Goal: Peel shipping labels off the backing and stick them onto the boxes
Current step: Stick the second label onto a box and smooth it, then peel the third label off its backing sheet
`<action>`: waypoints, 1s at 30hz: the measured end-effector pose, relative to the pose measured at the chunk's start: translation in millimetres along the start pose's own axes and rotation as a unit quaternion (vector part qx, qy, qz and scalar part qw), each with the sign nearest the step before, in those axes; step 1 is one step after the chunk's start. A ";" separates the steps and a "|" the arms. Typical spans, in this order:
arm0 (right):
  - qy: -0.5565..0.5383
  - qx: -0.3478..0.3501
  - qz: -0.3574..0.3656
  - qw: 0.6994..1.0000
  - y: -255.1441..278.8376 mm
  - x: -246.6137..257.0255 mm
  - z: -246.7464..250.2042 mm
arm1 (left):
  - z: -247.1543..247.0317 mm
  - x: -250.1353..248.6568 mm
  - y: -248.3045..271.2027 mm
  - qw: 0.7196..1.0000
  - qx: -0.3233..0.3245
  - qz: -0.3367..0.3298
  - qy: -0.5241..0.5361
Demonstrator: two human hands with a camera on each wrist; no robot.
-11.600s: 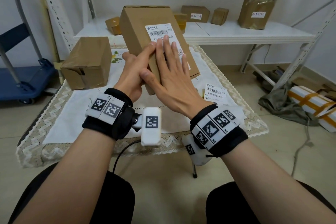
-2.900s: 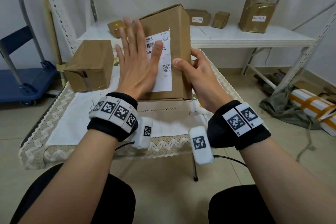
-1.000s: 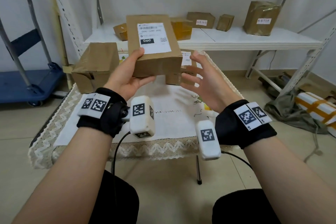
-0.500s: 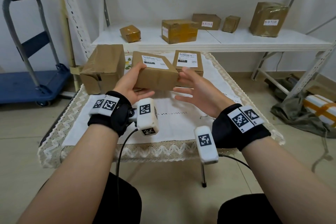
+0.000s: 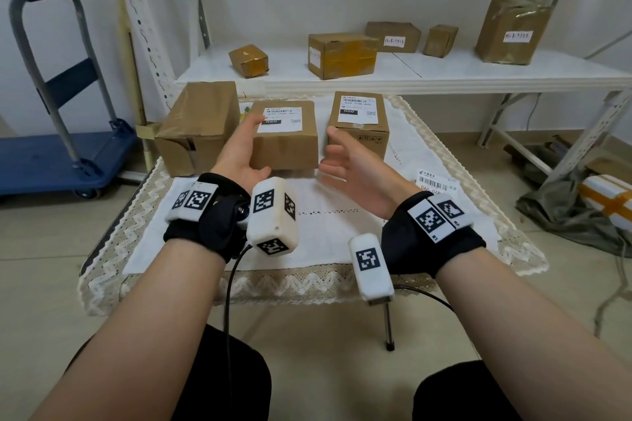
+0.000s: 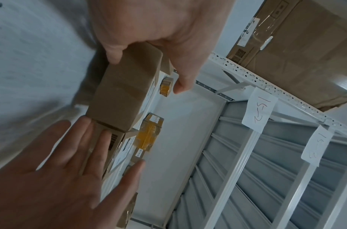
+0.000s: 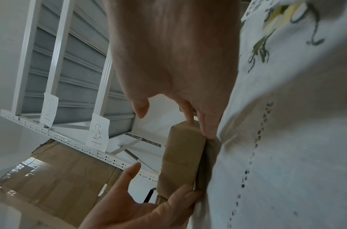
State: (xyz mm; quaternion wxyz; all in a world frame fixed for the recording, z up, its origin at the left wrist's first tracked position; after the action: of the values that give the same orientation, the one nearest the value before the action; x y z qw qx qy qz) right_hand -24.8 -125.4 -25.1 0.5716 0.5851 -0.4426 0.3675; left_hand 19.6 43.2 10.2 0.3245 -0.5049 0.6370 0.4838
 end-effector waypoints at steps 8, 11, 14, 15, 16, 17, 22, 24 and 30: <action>0.002 -0.001 0.008 1.000 -3.8 -0.4 2.4 | 3.2 2.9 -0.5 1.000 -0.001 -0.021 -0.011; 0.015 -0.013 0.011 1.000 1.5 2.5 8.0 | -1.2 3.3 3.3 0.997 -0.033 -0.054 -0.039; 0.025 -0.038 0.023 0.999 10.6 7.7 16.4 | -6.8 3.2 7.7 0.985 -0.090 -0.134 -0.055; 0.022 -0.052 0.028 0.998 15.6 9.9 20.0 | -8.1 3.5 7.3 0.978 -0.107 -0.167 -0.066; 0.014 -0.067 0.032 0.997 20.4 12.1 24.5 | -9.4 3.2 8.6 0.970 -0.122 -0.197 -0.077; 0.003 -0.080 0.037 0.996 27.5 14.9 29.3 | -10.5 3.1 9.8 0.963 -0.135 -0.217 -0.086; -0.061 -0.127 0.056 0.988 57.2 25.3 58.9 | -22.1 7.4 10.9 0.960 -0.137 -0.239 -0.053; -0.084 -0.147 0.066 0.983 64.6 26.5 73.1 | -28.8 10.9 9.0 0.968 -0.107 -0.226 -0.021; -0.031 -0.229 0.054 0.971 71.1 21.9 107.1 | -60.1 26.9 19.4 0.982 0.141 -0.121 -0.044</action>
State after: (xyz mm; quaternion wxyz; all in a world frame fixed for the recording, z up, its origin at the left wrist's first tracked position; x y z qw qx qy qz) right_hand -92.2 -230.8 11.6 0.6555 0.4247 -0.5639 0.2682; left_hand -1.9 -22.0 10.8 0.4763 -0.5055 0.6182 0.3680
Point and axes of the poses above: each hand's wrist, its own y-axis away from the middle knuckle, its own z-axis out of the back of the hand, x = y × z, the point moved 1 cm from there along -y, towards the middle knuckle, and after that the axes turned 9 degrees about -z, right-handed, at the moved point
